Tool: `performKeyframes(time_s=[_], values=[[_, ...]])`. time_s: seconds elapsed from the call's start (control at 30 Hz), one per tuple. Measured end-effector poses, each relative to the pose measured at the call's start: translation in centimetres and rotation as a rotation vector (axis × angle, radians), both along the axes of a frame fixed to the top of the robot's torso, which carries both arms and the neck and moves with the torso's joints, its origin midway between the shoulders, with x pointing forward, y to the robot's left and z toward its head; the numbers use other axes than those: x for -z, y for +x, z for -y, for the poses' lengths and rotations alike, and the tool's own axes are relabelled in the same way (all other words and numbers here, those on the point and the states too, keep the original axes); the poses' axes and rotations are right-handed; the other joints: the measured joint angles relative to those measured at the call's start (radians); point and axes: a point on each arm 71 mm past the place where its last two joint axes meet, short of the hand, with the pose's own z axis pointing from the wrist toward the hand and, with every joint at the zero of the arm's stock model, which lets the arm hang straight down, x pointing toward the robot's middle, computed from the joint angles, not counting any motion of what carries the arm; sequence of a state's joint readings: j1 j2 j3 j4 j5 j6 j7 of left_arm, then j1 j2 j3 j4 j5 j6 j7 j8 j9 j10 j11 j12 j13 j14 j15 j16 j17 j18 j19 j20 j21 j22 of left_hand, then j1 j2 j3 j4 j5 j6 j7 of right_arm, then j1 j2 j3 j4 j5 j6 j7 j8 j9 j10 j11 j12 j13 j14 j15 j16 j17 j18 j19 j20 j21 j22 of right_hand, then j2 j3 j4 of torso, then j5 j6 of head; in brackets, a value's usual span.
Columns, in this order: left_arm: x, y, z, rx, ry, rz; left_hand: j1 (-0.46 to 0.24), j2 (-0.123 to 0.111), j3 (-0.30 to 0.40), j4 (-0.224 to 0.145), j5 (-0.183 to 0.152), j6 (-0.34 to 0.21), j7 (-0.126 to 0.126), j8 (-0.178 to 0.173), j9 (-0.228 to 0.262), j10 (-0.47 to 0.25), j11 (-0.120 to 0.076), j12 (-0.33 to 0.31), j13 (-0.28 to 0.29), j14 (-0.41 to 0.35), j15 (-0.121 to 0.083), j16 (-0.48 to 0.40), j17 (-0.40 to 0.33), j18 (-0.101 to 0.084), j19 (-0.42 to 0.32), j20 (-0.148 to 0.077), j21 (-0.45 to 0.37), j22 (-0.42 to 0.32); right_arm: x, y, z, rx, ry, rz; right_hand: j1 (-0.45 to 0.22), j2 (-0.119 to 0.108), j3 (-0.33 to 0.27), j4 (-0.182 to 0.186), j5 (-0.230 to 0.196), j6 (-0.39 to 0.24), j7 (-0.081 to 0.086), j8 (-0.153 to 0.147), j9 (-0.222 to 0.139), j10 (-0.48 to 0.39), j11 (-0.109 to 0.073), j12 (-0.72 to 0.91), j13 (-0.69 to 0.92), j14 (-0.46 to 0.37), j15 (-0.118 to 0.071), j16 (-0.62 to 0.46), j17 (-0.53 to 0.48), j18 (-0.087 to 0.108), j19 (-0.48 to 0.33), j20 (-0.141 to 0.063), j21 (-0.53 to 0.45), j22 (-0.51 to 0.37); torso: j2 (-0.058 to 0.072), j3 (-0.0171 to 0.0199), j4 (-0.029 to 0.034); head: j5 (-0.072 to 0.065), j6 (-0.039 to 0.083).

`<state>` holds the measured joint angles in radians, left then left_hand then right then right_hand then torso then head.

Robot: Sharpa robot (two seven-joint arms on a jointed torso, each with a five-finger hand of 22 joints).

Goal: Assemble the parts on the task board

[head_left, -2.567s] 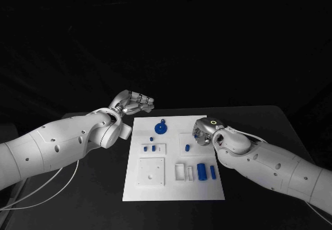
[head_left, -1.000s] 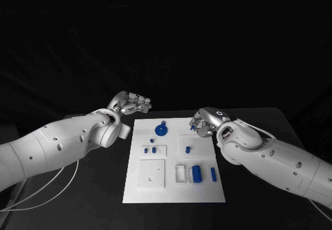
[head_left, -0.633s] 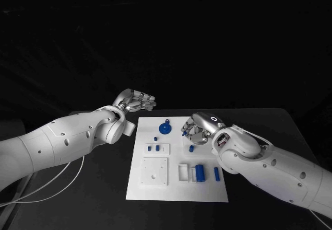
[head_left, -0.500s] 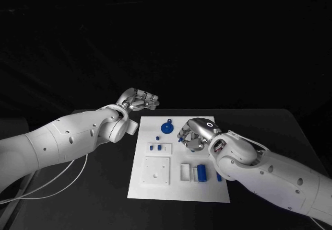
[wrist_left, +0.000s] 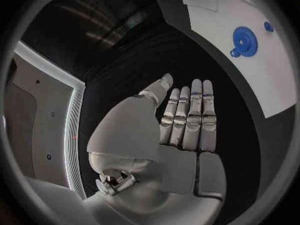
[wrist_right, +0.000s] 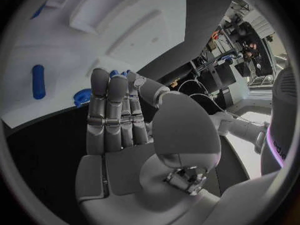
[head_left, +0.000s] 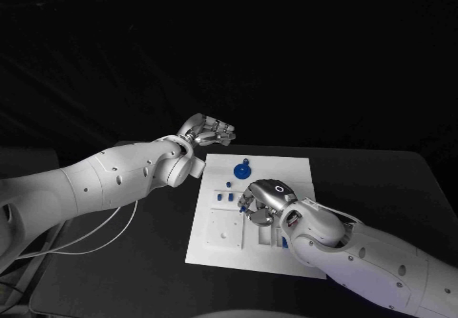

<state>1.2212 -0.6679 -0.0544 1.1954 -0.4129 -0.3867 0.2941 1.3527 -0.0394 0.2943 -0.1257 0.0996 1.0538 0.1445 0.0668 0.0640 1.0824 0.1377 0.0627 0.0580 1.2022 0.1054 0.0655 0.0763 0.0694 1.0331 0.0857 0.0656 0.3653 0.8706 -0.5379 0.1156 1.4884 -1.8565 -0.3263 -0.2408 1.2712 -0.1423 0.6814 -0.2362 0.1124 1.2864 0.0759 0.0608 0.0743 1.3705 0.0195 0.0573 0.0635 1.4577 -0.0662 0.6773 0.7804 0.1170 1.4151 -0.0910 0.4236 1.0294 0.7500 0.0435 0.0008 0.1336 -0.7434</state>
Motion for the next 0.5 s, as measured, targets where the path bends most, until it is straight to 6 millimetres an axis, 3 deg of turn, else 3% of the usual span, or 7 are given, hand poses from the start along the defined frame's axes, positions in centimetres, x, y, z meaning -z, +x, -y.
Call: performKeyframes(time_s=[0.17,0.5], values=[[0.0,0.0,0.3,0.005,-0.002,0.0,0.0,0.0,0.0,0.0,0.0,0.0,0.0,0.0,0.0,0.0,0.0,0.0,0.0,0.0,0.0,0.0,0.0,0.0,0.0,0.0,0.004,-0.01,1.0,-0.3,-0.7,-0.009,-0.012,-0.004,0.0,0.0,0.0,0.0,0.005,0.0,0.0,0.0,0.0,0.0,0.0,0.0,0.0,0.0,0.0,0.0,0.0,-0.001,0.0,0.0,-0.006,0.007,0.0,-0.0001,-0.0001,0.018,-0.012],[0.0,0.0,1.0,0.016,-0.006,-0.001,0.0,0.0,0.0,0.0,0.0,0.0,0.0,0.0,0.0,0.0,0.0,0.0,0.0,-0.004,0.004,0.0,0.0,0.0,0.0,0.0,0.004,-0.019,2.7,-0.7,-1.7,-0.007,-0.024,-0.012,0.0,0.0,-0.001,-0.001,0.005,0.0,0.0,0.0,0.001,0.0,0.0,0.0,0.0,0.0,0.0,0.0,-0.004,-0.002,0.01,0.0,-0.017,0.015,0.0,-0.0002,0.0007,0.041,-0.03]])
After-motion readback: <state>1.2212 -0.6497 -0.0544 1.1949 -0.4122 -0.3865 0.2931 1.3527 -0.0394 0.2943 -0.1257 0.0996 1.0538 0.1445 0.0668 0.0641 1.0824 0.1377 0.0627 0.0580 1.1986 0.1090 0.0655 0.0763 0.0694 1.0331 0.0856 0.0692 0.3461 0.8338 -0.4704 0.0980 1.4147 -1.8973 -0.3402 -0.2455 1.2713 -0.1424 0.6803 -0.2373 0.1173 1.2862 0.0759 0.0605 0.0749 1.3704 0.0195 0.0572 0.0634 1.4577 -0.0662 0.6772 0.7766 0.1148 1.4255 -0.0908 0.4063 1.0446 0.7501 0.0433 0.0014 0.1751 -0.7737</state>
